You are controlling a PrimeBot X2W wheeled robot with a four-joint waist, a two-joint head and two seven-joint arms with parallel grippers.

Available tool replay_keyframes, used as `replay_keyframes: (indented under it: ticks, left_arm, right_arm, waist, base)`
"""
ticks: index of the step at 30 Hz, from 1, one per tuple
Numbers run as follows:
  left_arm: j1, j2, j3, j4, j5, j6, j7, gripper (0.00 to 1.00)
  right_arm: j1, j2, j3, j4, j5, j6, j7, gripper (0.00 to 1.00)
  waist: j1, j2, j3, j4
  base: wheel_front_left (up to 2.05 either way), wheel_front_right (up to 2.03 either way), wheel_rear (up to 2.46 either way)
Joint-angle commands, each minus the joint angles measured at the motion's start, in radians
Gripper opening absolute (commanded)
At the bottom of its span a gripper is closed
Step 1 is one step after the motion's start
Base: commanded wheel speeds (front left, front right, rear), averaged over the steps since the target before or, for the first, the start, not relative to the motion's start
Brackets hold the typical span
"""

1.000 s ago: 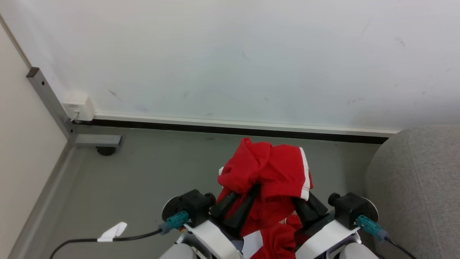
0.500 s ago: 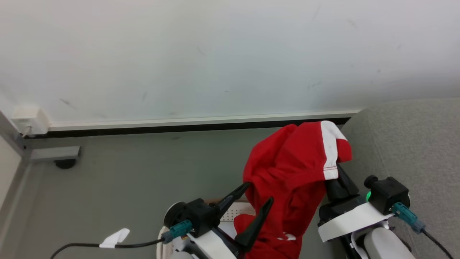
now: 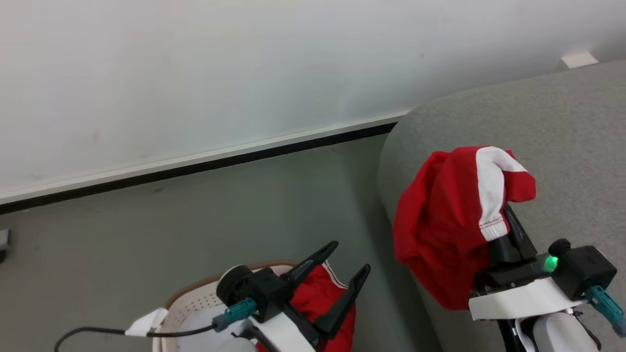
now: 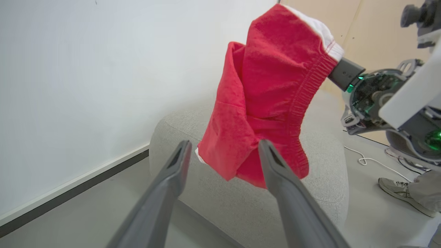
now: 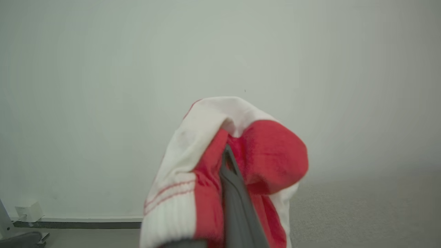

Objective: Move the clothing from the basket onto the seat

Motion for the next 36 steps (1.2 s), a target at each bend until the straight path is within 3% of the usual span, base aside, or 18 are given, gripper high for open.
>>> replay_keyframes:
  ticks: [1, 7, 17, 27, 36]
  left_arm:
    - [-0.010, 0.012, -0.001, -0.009, 0.016, 0.001, -0.001, 1.00]
    - [-0.007, 0.022, 0.022, -0.015, 0.033, 0.001, 0.000, 1.00]
    - [0.007, 0.021, 0.036, -0.007, 0.045, 0.001, -0.001, 1.00]
    - [-0.013, 0.024, 0.032, -0.018, 0.061, 0.001, -0.001, 1.00]
    - [-0.049, 0.078, 0.018, -0.059, 0.063, 0.001, -0.001, 1.00]
  right_arm:
    - [0.031, -0.002, -0.016, -0.028, -0.006, -0.002, 0.001, 0.00]
    - [0.093, -0.002, -0.026, -0.083, -0.014, -0.002, 0.001, 0.00]
    - [0.121, -0.002, -0.020, -0.106, -0.011, -0.002, 0.001, 0.00]
    - [0.060, -0.003, -0.021, -0.082, -0.077, -0.002, 0.001, 0.00]
    - [-0.160, -0.064, -0.047, -0.022, -0.084, -0.002, 0.029, 0.00]
  waist:
    - [-0.0001, -0.0001, 0.024, -0.055]
    - [-0.0001, -0.0001, 0.035, -0.125]
    - [-0.0001, -0.0001, 0.037, -0.187]
    - [-0.0001, -0.0001, 0.061, -0.178]
    - [-0.0001, -0.0001, 0.163, -0.128]
  base:
    - [0.00, 0.00, 0.00]
    - [0.00, 0.00, 0.00]
    - [0.00, 0.00, 0.00]
    - [0.00, 0.00, 0.00]
    - [0.00, 0.00, 0.00]
